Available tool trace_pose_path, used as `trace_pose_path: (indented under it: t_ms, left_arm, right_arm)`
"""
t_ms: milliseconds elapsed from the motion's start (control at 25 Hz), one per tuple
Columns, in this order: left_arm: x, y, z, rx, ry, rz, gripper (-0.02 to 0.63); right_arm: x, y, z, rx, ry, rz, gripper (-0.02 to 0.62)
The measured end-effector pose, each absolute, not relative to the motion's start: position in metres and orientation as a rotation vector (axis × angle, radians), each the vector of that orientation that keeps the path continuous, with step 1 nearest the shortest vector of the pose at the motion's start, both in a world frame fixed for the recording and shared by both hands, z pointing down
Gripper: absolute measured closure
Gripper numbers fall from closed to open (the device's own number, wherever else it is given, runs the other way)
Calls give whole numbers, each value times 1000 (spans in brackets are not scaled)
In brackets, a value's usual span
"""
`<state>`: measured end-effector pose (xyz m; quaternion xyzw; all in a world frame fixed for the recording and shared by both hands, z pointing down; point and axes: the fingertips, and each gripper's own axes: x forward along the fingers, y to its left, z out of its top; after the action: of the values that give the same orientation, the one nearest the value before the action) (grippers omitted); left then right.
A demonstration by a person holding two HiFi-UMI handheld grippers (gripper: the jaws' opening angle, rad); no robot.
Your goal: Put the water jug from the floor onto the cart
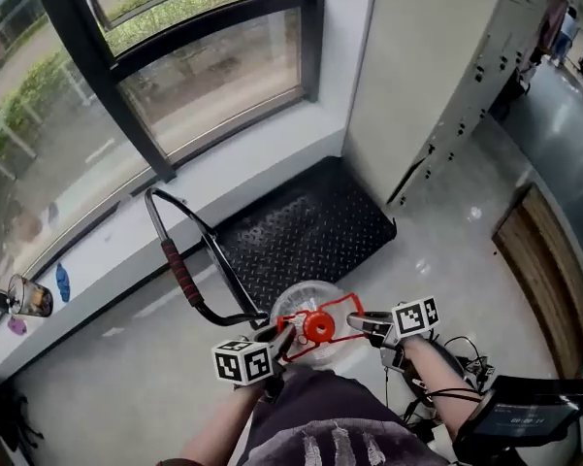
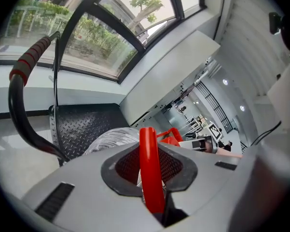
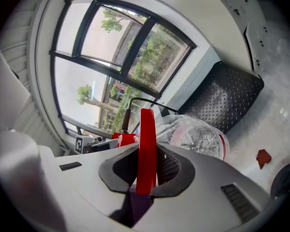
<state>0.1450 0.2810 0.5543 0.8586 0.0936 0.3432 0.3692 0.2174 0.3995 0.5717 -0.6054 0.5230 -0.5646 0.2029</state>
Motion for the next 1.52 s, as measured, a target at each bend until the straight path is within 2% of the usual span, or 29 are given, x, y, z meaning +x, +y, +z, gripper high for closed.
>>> trace_pose_path:
  t_ms: [400, 840, 1160, 1520]
  left_arm:
    - [193, 231, 552, 2209, 152, 787, 557]
    - [260, 173, 558, 2199, -197, 756, 557]
    - [300, 146, 578, 2210, -433, 778, 557]
    - [321, 117, 635, 2145, -505, 853, 557]
  right_arm:
    - [278, 343, 564, -1713, 1545, -1585, 548]
    - [367, 266, 579, -1486, 1839, -1701, 548]
    - [421, 225, 602, -1373, 2043, -1813, 548]
    - [445, 190, 653, -1426, 2078, -1943, 548]
